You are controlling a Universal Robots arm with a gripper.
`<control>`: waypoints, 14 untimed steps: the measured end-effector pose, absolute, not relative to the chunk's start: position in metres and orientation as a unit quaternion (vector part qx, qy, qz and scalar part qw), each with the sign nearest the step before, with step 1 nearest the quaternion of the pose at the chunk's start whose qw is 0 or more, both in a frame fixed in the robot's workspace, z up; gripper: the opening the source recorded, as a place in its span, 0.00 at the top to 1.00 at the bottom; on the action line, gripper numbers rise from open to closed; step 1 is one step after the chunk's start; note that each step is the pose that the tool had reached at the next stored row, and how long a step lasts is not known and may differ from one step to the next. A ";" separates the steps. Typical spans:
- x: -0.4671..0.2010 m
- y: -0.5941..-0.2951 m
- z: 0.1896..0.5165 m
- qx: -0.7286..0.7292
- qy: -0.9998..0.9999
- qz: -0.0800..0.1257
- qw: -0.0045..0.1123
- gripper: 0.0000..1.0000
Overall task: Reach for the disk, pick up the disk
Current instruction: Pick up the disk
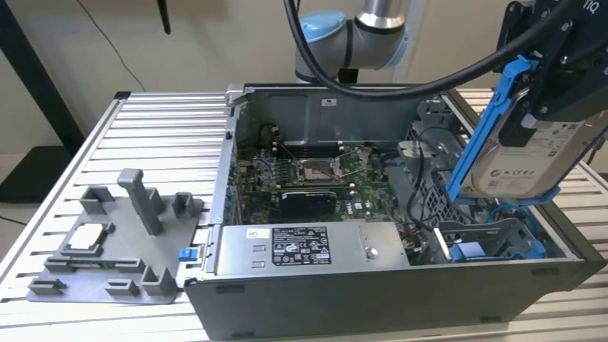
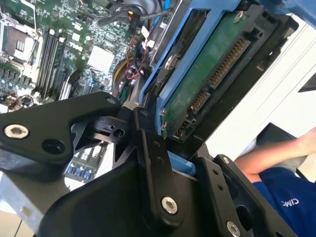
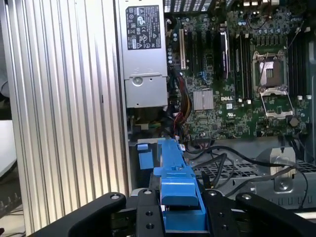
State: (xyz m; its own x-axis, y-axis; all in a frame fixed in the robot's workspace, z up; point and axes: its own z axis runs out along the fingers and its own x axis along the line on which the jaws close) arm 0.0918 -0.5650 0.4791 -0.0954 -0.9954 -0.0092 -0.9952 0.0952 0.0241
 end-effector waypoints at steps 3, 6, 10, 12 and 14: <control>0.095 -0.568 0.477 0.673 -0.740 -0.012 0.005 1.00; 0.098 -0.571 0.474 0.673 -0.740 -0.012 0.005 1.00; 0.099 -0.576 0.469 0.672 -0.740 -0.012 0.005 1.00; 0.099 -0.578 0.467 0.673 -0.740 -0.012 0.005 1.00; 0.099 -0.579 0.465 0.674 -0.739 -0.012 0.005 1.00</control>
State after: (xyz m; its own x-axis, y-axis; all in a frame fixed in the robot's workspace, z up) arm 0.0986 -0.5794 0.4648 -0.0927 -0.9956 -0.0093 -0.9954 0.0925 0.0241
